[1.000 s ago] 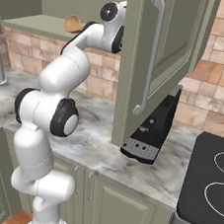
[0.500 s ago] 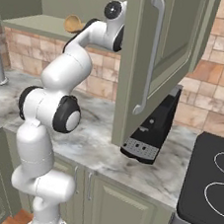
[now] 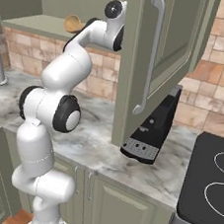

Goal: Organize the utensils by type. Pick up the wooden spoons from the counter and place them in the open cabinet. Then pick up the metallic utensils from the counter and place them in the open drawer.

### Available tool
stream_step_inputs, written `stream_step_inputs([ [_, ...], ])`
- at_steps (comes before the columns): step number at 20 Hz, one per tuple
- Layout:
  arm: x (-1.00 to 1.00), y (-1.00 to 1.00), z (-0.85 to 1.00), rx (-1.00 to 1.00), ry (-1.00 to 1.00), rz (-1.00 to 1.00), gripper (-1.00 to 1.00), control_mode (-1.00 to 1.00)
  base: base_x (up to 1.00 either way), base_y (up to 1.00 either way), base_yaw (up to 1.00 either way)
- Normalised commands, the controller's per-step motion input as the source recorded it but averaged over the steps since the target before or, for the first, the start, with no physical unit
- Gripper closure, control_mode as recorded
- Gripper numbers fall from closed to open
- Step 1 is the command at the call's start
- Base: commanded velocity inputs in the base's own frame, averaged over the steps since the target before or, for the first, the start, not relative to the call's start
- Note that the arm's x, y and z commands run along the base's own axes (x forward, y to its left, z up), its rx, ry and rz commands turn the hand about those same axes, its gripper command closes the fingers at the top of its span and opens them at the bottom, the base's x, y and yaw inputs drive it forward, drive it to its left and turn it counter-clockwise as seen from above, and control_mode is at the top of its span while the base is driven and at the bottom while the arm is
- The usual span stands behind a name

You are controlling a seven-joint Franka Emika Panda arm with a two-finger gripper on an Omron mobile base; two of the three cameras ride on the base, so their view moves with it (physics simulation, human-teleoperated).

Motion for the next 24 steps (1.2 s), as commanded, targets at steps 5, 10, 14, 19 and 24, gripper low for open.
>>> stream_step_inputs([
  [5, 0.02, -0.02, -0.2, 0.01, 0.0, 0.0, -1.0, -1.0, 0.0, 0.0, 0.0],
  [10, 0.0, -0.1, -0.08, 0.05, 0.01, 0.01, -1.0, -1.0, 0.0, 0.0, 0.0],
  [14, 0.0, -0.08, -0.07, 0.06, 0.01, 0.04, -1.0, -1.0, 0.0, 0.0, 0.0],
  [19, 0.0, -0.09, -0.07, 0.1, 0.1, 0.09, -1.0, -1.0, 0.0, 0.0, 0.0],
  [24, -0.13, -0.02, -0.11, 0.04, 0.04, 0.11, -1.0, -1.0, 0.0, 0.0, 0.0],
])
